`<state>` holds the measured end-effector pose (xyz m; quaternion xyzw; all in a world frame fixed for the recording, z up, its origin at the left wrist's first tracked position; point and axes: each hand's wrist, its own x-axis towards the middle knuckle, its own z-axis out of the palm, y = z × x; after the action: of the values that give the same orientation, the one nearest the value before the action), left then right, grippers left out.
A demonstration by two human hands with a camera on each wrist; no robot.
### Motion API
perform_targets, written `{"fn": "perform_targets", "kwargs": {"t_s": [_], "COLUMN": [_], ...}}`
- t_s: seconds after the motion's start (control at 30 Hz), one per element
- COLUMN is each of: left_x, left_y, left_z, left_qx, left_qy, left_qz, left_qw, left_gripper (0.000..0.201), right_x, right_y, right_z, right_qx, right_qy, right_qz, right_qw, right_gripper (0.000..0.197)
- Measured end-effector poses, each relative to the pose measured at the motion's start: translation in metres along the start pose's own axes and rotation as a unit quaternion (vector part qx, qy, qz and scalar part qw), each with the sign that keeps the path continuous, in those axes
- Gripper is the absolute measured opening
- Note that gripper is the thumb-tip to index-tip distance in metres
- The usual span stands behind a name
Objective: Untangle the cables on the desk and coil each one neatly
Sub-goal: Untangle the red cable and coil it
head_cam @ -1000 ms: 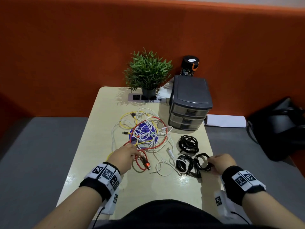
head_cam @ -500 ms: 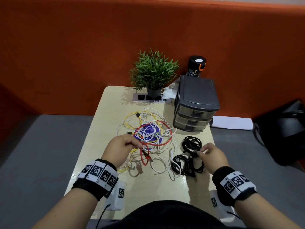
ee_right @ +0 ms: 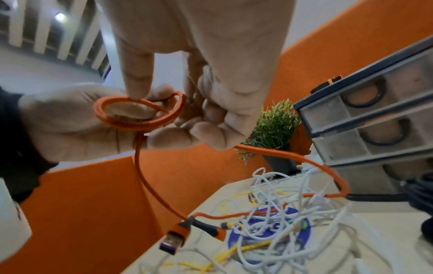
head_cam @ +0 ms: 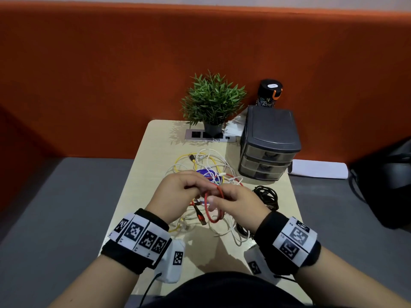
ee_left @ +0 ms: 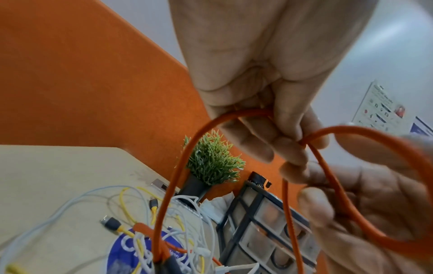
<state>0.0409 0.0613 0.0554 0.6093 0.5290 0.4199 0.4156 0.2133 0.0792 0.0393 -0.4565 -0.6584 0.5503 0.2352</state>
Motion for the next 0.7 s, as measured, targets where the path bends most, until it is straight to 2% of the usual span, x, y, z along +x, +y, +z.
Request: {"fn": "perform_targets", "kwargs": {"t_s": [0.13,0.37,0.43,0.53,0.63,0.7], "left_x": [-0.003,-0.004,-0.003,-0.002,-0.002,-0.002], "left_y": [0.002,0.007,0.006,0.009,0.021,0.028], "left_z": [-0.009,-0.035,-0.042,-0.043,-0.04,-0.038], "left_qx": [-0.032,0.008,0.021,-0.055,-0.112,-0.121], "left_qy": [0.033,0.033,0.026,0.025,0.023,0.021], "left_qz": [-0.018,-0.025,-0.029,-0.028,-0.034,-0.042], "left_qw": [0.999,0.999,0.999,0.998,0.993,0.992], "left_gripper": [0.033,0.016,0.018,0.023,0.024,0.028], "right_x": [0.0,-0.002,-0.003,-0.003,-0.003,-0.004], "right_y": [-0.011,-0.044,-0.046,-0.042,-0.037,-0.035], "right_z": [-0.011,-0.059,-0.07,-0.075,-0.076,-0.079], "right_qx": [0.01,0.098,0.048,-0.022,-0.098,-0.16], "right_qy": [0.047,0.221,0.246,0.256,0.229,0.2], "right_qz": [-0.004,-0.054,-0.072,-0.098,-0.079,-0.053], "right_qw": [0.999,0.969,0.965,0.962,0.965,0.965], "right_gripper": [0.022,0.029,0.028,0.022,0.013,0.023]}}
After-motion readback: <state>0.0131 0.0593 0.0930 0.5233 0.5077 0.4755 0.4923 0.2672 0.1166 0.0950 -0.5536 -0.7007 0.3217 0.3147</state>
